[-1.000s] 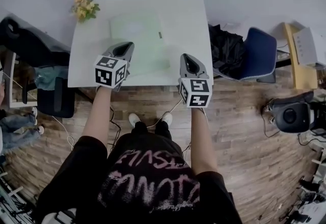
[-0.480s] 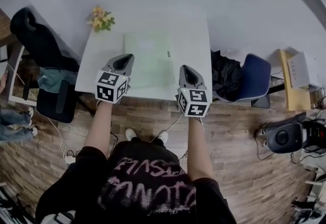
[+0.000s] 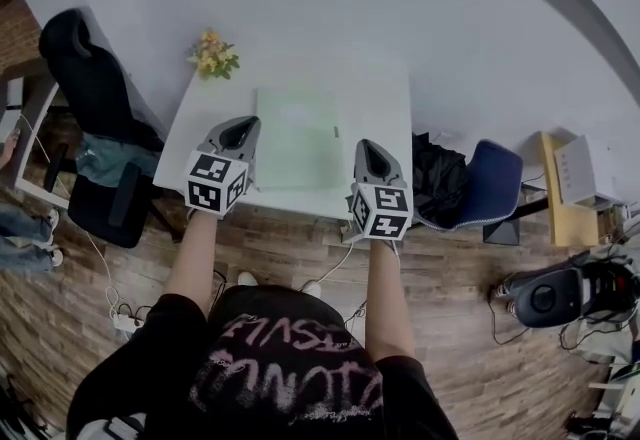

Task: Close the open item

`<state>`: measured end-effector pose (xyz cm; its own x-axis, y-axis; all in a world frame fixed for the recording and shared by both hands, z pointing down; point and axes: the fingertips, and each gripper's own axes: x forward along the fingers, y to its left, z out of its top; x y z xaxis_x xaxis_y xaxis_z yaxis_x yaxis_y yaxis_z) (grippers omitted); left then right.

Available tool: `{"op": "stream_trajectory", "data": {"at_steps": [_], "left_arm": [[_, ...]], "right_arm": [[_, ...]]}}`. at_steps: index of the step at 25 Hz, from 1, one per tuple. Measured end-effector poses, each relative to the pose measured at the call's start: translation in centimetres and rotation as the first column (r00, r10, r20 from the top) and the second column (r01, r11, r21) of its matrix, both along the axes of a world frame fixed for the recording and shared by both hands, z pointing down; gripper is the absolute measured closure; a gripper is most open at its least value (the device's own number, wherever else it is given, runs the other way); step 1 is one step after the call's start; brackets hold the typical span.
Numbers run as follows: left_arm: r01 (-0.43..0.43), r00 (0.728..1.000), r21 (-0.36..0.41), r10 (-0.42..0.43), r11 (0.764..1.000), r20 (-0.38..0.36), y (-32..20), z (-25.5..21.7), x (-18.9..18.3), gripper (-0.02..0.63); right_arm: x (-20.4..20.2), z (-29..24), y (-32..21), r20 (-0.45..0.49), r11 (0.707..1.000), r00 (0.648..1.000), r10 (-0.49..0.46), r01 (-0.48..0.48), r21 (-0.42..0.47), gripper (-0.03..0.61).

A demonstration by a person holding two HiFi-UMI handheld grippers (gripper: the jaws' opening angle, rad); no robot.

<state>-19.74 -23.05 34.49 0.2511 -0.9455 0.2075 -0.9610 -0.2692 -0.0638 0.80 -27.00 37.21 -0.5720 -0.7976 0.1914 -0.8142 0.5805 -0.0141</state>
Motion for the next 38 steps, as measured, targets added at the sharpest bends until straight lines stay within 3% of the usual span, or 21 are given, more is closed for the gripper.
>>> {"op": "stream_trajectory", "data": {"at_steps": [14, 38], "left_arm": [[0.046, 0.999, 0.055, -0.046, 0.997, -0.001, 1.8, -1.9, -2.7, 0.611], [0.021, 1.0, 0.071, -0.022, 0.997, 0.015, 1.5, -2.3, -3.4, 0.612]], "right_arm": [[-2.8, -1.9, 0.3, 0.014, 0.999, 0.999, -0.038, 0.037, 0.038, 0.569], [-4.7, -3.0, -0.1, 0.0, 0.996, 0.999, -0.045, 0.044, 0.079, 0.569]]}}
